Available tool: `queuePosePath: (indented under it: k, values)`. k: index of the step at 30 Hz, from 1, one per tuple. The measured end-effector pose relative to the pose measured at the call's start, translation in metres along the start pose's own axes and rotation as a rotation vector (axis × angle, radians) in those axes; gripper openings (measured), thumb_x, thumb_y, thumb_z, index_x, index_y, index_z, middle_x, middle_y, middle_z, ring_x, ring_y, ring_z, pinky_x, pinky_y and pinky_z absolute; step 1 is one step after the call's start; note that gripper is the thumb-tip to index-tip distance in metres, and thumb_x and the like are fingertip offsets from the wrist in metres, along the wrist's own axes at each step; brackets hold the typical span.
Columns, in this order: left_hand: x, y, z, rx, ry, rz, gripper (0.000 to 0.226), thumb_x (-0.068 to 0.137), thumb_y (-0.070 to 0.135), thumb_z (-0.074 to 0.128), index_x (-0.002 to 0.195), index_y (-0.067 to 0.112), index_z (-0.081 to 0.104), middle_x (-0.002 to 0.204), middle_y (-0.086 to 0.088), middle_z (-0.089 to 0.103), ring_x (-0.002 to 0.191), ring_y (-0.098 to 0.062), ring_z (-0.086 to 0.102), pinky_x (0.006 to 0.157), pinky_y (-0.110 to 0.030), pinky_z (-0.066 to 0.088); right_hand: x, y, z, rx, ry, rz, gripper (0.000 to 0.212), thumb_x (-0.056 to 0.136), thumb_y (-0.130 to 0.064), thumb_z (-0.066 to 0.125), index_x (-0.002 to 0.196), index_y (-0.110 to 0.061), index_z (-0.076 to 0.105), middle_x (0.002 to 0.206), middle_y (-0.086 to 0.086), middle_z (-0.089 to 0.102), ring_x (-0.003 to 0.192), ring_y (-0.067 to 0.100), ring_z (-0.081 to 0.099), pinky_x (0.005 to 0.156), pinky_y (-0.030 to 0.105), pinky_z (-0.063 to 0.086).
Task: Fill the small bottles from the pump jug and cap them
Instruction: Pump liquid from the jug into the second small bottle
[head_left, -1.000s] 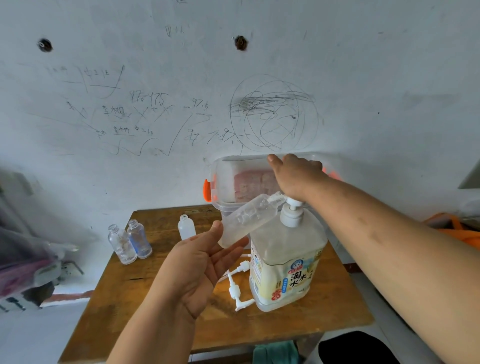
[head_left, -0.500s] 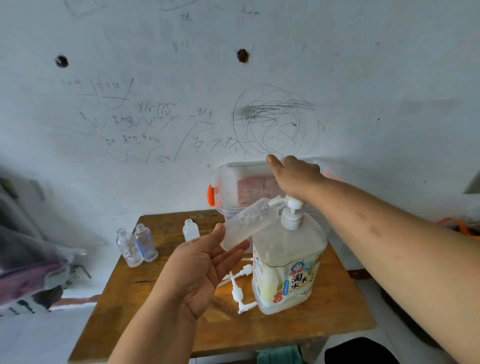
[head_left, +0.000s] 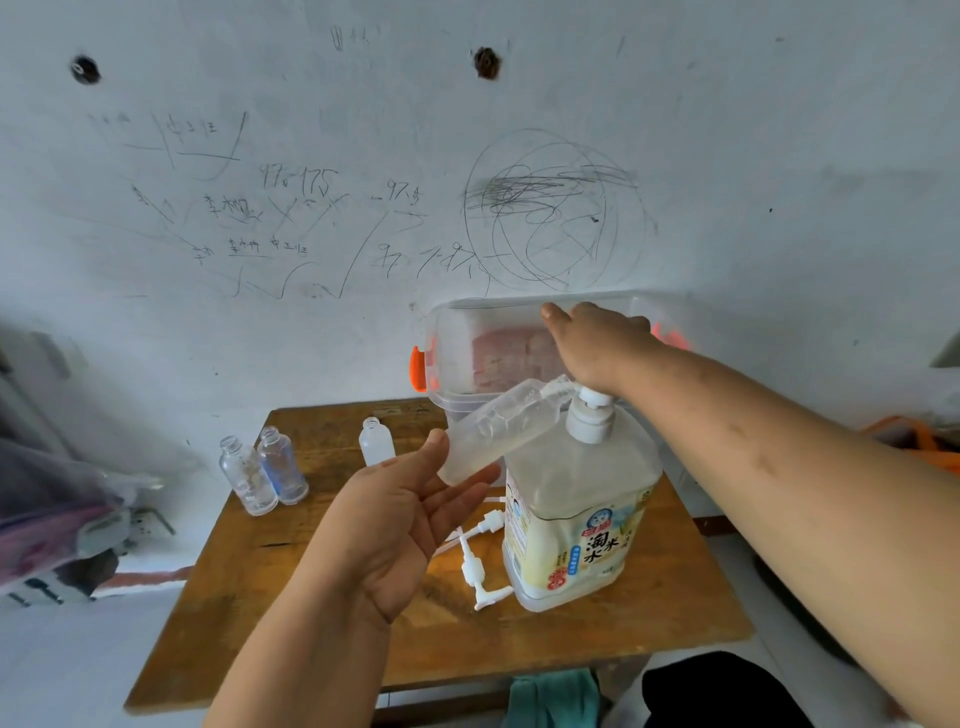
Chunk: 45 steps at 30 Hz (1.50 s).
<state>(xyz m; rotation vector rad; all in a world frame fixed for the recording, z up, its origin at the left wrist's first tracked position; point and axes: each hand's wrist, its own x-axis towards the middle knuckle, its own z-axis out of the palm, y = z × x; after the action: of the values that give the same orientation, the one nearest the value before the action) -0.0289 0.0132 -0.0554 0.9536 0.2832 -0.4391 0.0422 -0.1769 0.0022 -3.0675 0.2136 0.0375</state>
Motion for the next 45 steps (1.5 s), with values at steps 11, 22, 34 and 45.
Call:
queuePosePath:
  k: [11,22,34,45]
  values:
    - [-0.01,0.002,0.005,0.016,0.029,0.008,0.027,0.091,0.015,0.061,0.11,-0.004,0.058,0.096,-0.027,0.073,0.089,-0.038,0.073,0.07,-0.041,0.059,-0.003,0.001,-0.007,0.036,0.023,-0.032,0.045,0.104,-0.024,0.019,0.148,-0.023,0.017,0.135,0.017,0.042,0.121,0.037,0.044,0.103,0.046,0.033]
    - [-0.003,0.003,0.005,-0.006,0.011,0.016,0.025,0.091,0.016,0.061,0.109,-0.002,0.06,0.098,-0.025,0.073,0.088,-0.037,0.073,0.07,-0.041,0.059,-0.002,0.001,-0.009,-0.017,0.007,-0.035,0.043,0.102,-0.02,0.026,0.144,-0.019,0.023,0.13,0.017,0.044,0.118,0.036,0.046,0.101,0.045,0.033]
    - [-0.005,-0.001,0.002,-0.008,0.04,-0.021,0.027,0.089,0.016,0.062,0.109,-0.003,0.058,0.097,-0.027,0.073,0.091,-0.038,0.072,0.07,-0.041,0.059,0.001,0.003,0.009,-0.059,0.057,-0.047,0.052,0.097,-0.016,0.031,0.147,-0.023,0.018,0.128,0.016,0.044,0.115,0.036,0.047,0.096,0.042,0.034]
    - [-0.01,0.007,0.005,-0.006,0.001,0.023,0.027,0.089,0.014,0.062,0.111,-0.001,0.059,0.099,-0.026,0.073,0.088,-0.038,0.073,0.07,-0.041,0.059,0.0,0.002,-0.007,-0.087,0.033,-0.086,0.045,0.1,-0.018,0.023,0.144,-0.026,0.019,0.13,0.019,0.042,0.116,0.038,0.045,0.096,0.045,0.033]
